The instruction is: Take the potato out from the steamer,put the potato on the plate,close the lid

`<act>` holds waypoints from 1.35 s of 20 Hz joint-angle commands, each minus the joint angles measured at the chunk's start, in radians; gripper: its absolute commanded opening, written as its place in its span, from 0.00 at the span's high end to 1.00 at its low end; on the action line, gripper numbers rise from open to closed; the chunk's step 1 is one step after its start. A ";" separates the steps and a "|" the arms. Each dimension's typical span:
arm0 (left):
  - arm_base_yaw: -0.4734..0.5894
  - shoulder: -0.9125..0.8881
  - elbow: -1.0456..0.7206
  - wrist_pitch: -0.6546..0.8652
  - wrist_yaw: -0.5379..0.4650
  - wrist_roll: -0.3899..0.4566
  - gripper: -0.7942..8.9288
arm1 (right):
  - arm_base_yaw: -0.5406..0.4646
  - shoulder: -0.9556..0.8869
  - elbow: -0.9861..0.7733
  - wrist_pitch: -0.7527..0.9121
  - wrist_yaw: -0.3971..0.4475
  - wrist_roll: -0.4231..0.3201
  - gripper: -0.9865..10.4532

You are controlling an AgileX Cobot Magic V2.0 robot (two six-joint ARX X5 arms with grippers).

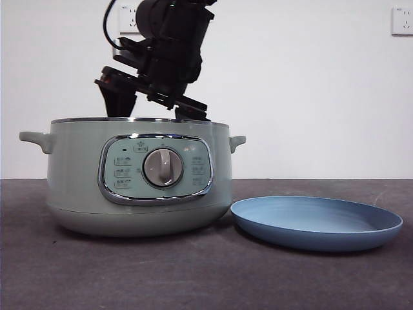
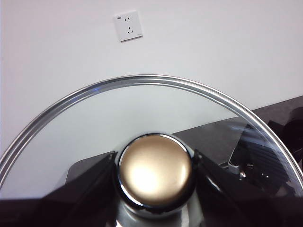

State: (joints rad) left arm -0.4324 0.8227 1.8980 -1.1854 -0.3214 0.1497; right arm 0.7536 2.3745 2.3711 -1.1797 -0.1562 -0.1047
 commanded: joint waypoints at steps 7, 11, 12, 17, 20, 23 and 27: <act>0.002 -0.010 0.008 0.047 0.002 0.007 0.93 | 0.038 0.079 0.000 0.032 0.114 -0.024 0.89; 0.002 -0.001 0.008 0.049 0.002 0.008 0.93 | 0.016 0.019 0.003 0.028 0.111 -0.028 0.92; 0.002 0.005 0.008 0.053 0.002 0.008 0.93 | 0.005 -0.021 0.005 0.027 0.111 -0.028 0.92; 0.002 0.082 0.008 0.106 0.039 0.008 0.93 | -0.041 -0.286 0.006 -0.013 0.110 -0.045 0.92; 0.002 0.171 0.008 0.137 0.203 0.008 0.93 | -0.086 -0.462 0.006 -0.090 0.111 -0.046 0.92; 0.002 0.258 0.008 0.167 0.317 0.008 0.93 | -0.154 -0.571 0.006 -0.175 0.111 -0.044 0.92; 0.002 0.361 0.008 0.206 0.467 0.007 0.93 | -0.286 -0.646 0.006 -0.192 0.111 0.009 0.92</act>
State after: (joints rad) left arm -0.4320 1.2007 1.8980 -1.0328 0.1375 0.1493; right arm 0.4652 1.7248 2.3768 -1.3586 -0.0483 -0.1184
